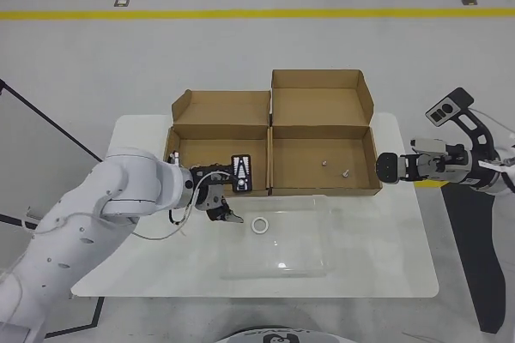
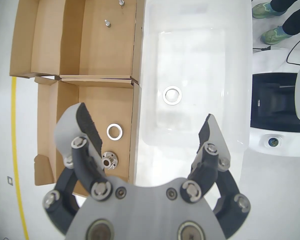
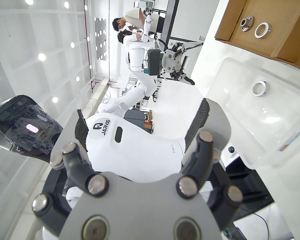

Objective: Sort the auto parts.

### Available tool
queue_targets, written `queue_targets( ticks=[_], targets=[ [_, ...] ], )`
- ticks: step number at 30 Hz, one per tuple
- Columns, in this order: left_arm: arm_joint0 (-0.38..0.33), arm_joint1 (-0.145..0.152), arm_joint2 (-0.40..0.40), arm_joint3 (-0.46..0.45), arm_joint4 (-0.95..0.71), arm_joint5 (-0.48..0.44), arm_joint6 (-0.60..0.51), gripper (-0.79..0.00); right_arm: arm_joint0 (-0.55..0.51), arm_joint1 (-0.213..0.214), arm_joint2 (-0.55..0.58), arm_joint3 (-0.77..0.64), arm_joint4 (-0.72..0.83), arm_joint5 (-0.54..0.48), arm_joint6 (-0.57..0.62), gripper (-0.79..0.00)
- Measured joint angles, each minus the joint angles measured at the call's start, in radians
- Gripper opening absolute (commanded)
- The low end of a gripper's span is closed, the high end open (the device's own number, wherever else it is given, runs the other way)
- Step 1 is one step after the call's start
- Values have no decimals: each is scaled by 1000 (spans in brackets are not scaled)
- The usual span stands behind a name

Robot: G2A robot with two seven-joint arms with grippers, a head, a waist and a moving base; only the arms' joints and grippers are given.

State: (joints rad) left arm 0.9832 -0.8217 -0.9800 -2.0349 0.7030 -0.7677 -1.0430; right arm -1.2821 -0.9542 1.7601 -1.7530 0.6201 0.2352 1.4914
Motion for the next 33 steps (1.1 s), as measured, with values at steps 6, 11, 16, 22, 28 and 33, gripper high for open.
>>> queue_targets(
  ticks=[6, 11, 16, 22, 28, 33],
  targets=[
    [0, 0, 0, 1, 2, -1, 0, 0, 0, 0, 0, 0, 0, 0, 0, 0],
    [0, 0, 0, 1, 2, -1, 0, 0, 0, 0, 0, 0, 0, 0, 0, 0],
    [0, 0, 0, 1, 2, -1, 0, 0, 0, 0, 0, 0, 0, 0, 0, 0],
    [4, -2, 4, -23, 5, 14, 16, 0, 0, 0, 0, 0, 0, 0, 0, 0],
    [-51, -8, 100, -122, -5, 117, -133, 0, 0, 0, 0, 0, 0, 0, 0, 0],
    [-201, -32, 239, -139, -114, 291, -302, 0, 0, 0, 0, 0, 0, 0, 0, 0]
  ],
)
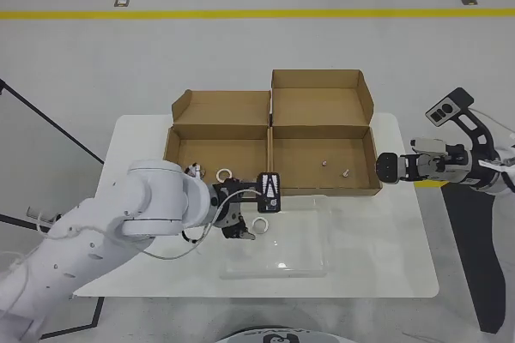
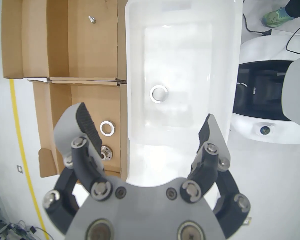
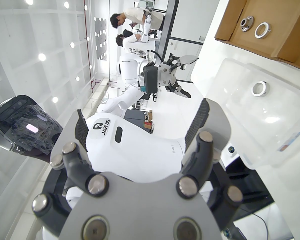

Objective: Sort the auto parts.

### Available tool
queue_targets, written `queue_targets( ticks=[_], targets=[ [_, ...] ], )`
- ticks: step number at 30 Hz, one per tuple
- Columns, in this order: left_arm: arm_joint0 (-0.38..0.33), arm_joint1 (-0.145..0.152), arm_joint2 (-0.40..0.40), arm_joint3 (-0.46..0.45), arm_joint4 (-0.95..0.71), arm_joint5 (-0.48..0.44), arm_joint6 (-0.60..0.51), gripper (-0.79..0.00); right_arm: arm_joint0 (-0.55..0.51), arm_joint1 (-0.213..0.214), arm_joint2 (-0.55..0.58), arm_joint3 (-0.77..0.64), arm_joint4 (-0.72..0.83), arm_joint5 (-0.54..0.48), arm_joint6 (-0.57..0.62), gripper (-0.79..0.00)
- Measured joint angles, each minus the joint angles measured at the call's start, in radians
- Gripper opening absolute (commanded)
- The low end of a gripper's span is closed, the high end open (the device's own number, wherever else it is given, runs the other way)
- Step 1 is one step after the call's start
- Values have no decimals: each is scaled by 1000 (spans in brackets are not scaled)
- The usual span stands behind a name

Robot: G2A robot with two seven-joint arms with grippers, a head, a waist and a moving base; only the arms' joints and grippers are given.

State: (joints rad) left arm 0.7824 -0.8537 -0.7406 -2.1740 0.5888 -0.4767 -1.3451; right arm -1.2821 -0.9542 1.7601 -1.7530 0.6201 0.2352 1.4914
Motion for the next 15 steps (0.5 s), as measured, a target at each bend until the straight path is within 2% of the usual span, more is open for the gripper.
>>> queue_targets(
  ticks=[4, 7, 10, 15],
  targets=[
    [-138, -42, 114, 29, -99, 121, -120, 0, 0, 0, 0, 0, 0, 0, 0, 0],
    [-211, -81, 181, 75, -135, 166, -151, 0, 0, 0, 0, 0, 0, 0, 0, 0],
    [-261, -118, 244, 112, -129, 196, -151, 0, 0, 0, 0, 0, 0, 0, 0, 0],
    [-310, -174, 337, 156, -93, 197, -134, 0, 0, 0, 0, 0, 0, 0, 0, 0]
  ],
)
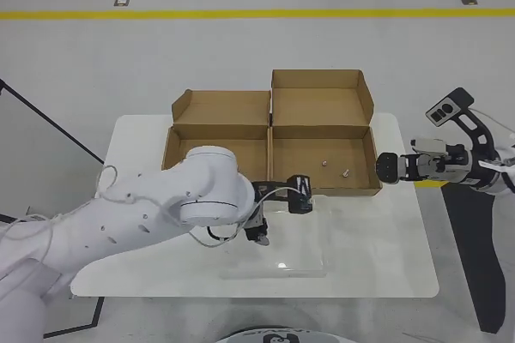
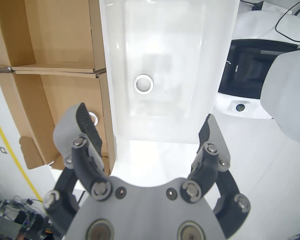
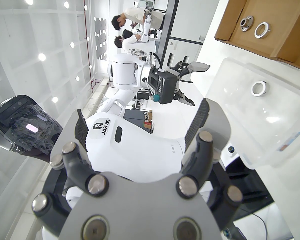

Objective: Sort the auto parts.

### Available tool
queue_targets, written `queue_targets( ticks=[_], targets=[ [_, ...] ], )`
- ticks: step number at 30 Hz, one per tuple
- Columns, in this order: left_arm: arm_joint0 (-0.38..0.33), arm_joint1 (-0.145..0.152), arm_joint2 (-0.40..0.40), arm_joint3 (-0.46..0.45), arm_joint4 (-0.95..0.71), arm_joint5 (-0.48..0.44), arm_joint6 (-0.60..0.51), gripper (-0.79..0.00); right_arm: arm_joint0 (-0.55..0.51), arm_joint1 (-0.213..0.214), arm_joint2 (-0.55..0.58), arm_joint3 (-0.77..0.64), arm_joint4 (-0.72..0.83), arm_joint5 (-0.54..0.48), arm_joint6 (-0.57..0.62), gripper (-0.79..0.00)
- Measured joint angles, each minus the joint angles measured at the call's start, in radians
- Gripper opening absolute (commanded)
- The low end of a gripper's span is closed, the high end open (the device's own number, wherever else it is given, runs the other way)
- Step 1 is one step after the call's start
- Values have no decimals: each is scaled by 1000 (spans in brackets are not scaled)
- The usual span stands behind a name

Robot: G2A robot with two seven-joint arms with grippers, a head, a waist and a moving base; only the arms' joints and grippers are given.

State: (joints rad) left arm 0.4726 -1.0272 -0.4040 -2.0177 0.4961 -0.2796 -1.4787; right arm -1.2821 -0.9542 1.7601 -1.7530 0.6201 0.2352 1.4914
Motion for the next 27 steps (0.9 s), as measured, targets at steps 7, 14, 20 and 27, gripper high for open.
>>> queue_targets(
  ticks=[7, 14, 20, 27],
  targets=[
    [-22, -72, 101, 72, 20, -23, 43, 0, 0, 0, 0, 0, 0, 0, 0, 0],
    [-34, -117, 129, 131, 18, -16, 64, 0, 0, 0, 0, 0, 0, 0, 0, 0],
    [-24, -138, 146, 156, 46, -18, 72, 0, 0, 0, 0, 0, 0, 0, 0, 0],
    [-2, -146, 148, 153, 116, -21, 94, -148, 0, 0, 0, 0, 0, 0, 0, 0]
  ],
)
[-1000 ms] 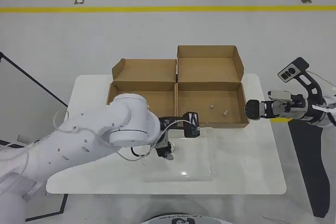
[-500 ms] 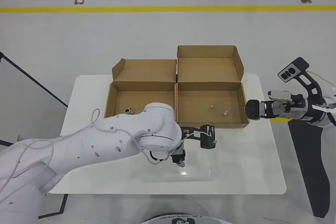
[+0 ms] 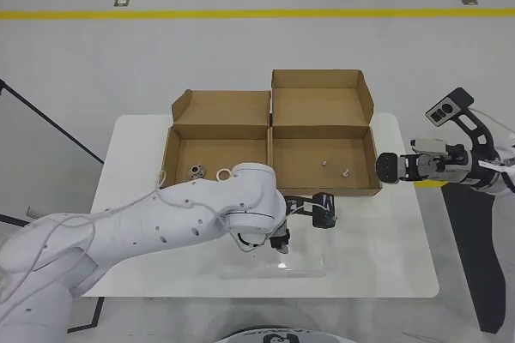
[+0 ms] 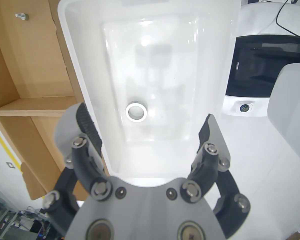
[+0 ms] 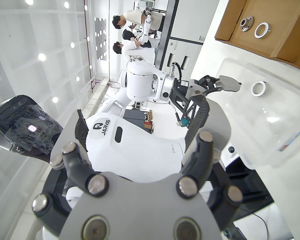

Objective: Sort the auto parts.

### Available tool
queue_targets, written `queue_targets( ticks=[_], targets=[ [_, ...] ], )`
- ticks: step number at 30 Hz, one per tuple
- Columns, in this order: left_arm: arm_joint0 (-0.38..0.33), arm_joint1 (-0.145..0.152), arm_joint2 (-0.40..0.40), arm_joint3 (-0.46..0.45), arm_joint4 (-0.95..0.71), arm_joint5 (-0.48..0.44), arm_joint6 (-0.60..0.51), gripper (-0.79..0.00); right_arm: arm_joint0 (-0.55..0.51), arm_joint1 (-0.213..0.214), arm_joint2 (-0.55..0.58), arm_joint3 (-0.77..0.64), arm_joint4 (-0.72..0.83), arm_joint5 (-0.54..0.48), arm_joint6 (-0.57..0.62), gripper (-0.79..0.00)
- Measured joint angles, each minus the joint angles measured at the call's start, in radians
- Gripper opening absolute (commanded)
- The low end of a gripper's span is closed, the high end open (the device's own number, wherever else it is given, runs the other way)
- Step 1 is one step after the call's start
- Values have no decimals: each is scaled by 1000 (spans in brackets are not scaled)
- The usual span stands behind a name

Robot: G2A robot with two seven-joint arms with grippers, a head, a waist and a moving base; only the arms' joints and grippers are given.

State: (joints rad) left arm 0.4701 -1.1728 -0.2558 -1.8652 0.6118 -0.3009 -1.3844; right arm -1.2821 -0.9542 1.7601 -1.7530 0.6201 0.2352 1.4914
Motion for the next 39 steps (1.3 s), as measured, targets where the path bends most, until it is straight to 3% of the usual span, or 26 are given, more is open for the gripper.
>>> queue_targets(
  ticks=[1, 3, 6, 8, 18, 28, 39],
  targets=[
    [6, 1, -1, -5, 16, -1, 5, -212, 0, 0, 0, 0, 0, 0, 0, 0],
    [18, 4, -3, -13, 39, -4, 14, -249, 0, 0, 0, 0, 0, 0, 0, 0],
    [42, 12, -5, -25, 71, -16, 25, -403, 0, 0, 0, 0, 0, 0, 0, 0],
    [60, 19, -7, -35, 95, -27, 33, -428, 0, 0, 0, 0, 0, 0, 0, 0],
    [123, 34, 7, -40, 223, -24, -17, -462, 0, 0, 0, 0, 0, 0, 0, 0],
    [160, 19, 14, 2, 321, 11, -34, -465, 0, 0, 0, 0, 0, 0, 0, 0],
    [172, -9, 15, 79, 339, -43, -33, -499, 0, 0, 0, 0, 0, 0, 0, 0]
  ],
)
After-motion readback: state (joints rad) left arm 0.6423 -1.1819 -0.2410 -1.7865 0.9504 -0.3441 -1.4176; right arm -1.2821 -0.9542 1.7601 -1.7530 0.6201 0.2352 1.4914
